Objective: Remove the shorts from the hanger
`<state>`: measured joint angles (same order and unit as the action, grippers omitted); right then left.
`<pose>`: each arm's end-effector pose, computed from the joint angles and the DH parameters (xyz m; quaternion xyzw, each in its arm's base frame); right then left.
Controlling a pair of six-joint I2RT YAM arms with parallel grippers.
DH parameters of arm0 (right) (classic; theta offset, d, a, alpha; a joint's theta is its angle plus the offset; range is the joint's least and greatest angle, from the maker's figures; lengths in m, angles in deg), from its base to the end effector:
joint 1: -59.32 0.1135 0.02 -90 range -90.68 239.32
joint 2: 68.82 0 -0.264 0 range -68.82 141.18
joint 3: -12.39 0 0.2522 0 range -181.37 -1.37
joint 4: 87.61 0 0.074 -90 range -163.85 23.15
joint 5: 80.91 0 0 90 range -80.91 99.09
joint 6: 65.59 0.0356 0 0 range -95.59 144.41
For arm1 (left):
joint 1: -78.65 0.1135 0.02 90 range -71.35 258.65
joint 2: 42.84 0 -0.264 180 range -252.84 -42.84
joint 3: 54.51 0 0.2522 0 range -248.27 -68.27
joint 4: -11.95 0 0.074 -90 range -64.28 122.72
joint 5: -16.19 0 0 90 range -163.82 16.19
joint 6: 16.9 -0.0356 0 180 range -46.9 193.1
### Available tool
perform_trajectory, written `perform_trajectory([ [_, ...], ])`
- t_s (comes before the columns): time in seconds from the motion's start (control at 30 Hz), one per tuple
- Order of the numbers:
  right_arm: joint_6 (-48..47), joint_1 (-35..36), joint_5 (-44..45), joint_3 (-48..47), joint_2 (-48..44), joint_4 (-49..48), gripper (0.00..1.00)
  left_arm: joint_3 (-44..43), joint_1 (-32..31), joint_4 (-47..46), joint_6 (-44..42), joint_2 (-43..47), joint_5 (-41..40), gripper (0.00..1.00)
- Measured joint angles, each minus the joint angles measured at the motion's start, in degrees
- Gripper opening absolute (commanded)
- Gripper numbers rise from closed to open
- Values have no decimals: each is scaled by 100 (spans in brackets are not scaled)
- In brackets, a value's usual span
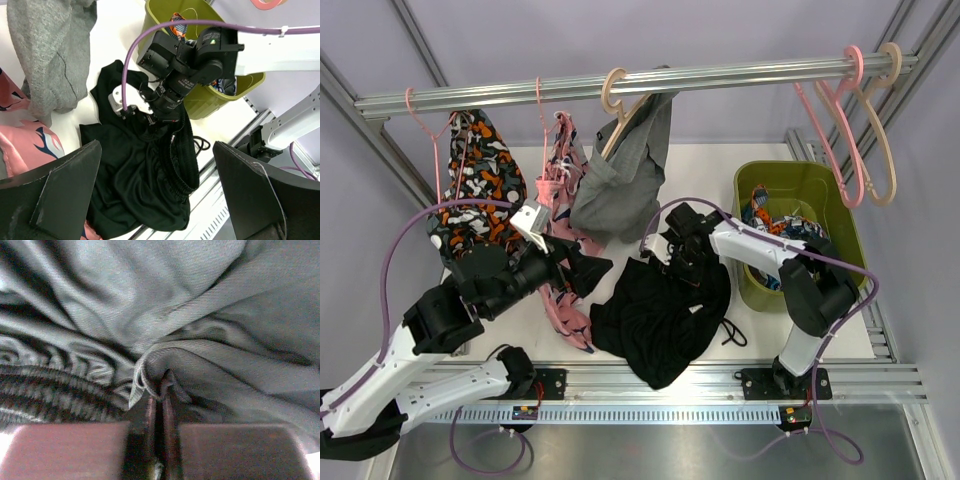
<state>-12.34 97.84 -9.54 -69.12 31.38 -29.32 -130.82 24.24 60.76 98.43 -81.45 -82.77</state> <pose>0.2510 0.2144 0.1875 -0.6132 0.7652 0.1625 0.1094 0.0746 -0.0947 0.4114 0.1452 0.7577 -0.3597 0.5248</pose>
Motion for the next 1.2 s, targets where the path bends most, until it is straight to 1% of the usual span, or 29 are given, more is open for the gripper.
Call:
perform_trajectory([
  [0.1, -125, -2, -321, -173, -127, 262, 0, 28, 0, 2, 9, 0, -4, 99],
  [0.2, -472, -48, -839, -553, -654, 796, 0, 33, -2, 0, 22, 0, -4, 99],
  [0.27, -678, -166, -1261, -1292, -1045, 1309, 0, 35, -2, -4, 24, 2, -4, 99],
  [0.33, -761, -389, -1725, -2326, -1351, 1646, 0, 85, -2, -59, 26, 22, -4, 99],
  [0.47, -588, -833, -2387, -3991, -1897, 1788, 0, 212, -4, -105, 39, 63, -4, 99],
  [0.6, 46, -1329, -2664, -4999, -2463, 1604, 0, 223, -4, -136, 44, 68, -4, 99],
  [0.73, 730, -2006, -2573, -5947, -2623, 1290, 0, 223, -7, -170, 35, 68, -2, 99],
  [0.87, 1147, -2564, -2179, -6671, -2616, 852, 0, 223, -7, -177, -2, 63, -2, 99],
  [1.1, 1434, -3180, -914, -7239, -2581, 33, 0, 223, -7, -179, -46, 59, 2, 99],
  [1.2, 1467, -3390, -337, -7698, -2361, -275, 0, 223, -7, -179, -48, 59, 2, 99],
])
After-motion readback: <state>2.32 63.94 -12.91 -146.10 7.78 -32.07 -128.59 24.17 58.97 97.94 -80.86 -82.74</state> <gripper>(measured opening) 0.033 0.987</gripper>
